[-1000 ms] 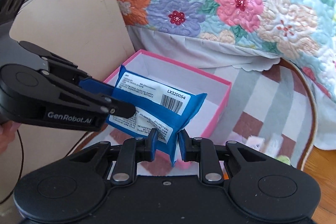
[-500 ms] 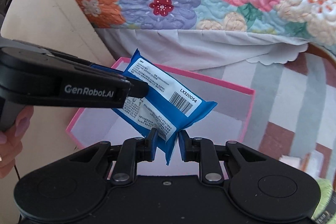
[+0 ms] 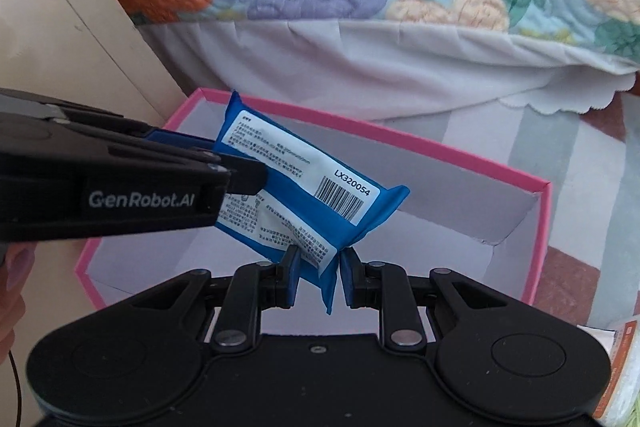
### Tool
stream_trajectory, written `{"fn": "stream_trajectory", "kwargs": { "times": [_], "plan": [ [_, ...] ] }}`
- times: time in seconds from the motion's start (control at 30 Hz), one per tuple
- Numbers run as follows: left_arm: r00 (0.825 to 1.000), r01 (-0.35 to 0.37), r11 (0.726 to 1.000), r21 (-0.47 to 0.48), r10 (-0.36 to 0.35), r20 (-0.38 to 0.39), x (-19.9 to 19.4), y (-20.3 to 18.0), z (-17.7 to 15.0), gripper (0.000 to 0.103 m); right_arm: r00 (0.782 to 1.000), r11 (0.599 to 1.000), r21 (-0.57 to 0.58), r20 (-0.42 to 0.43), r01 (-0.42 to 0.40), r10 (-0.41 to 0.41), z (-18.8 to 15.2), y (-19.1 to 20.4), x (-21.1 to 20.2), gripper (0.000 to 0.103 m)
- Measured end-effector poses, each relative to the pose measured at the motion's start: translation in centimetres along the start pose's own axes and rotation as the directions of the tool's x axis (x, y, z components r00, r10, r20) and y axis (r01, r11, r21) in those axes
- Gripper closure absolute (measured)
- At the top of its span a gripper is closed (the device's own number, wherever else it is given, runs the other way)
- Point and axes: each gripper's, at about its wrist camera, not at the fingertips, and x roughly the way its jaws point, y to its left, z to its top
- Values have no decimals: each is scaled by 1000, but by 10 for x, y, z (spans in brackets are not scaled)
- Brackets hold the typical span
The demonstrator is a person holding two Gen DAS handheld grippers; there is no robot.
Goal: Organize objects
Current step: 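Lower the packet into the pink box and open the left tool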
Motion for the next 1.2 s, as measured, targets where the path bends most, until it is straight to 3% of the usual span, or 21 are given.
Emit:
{"fn": "stream_trajectory", "kwargs": {
  "times": [0.3,0.43,0.77,1.0,1.2],
  "plan": [
    [1000,2,1000,-30,-3,-31,30,12,-11,72,997,999,15,-67,51,-49,2,5,30,78],
    [999,5,998,-70,-7,-32,35,20,-13,72,996,997,61,-85,36,-31,2,2,37,78],
    [999,-3,995,-101,-2,-49,50,25,-18,72,994,996,58,-94,67,-61,1,1,51,78],
    [999,-19,996,-88,17,-30,45,24,-17,72,996,998,-4,-66,65,-65,-1,18,45,75],
    [1000,-15,994,-106,13,-26,42,27,-17,72,997,998,-17,-37,65,-65,-9,7,18,74]
  ]
}}
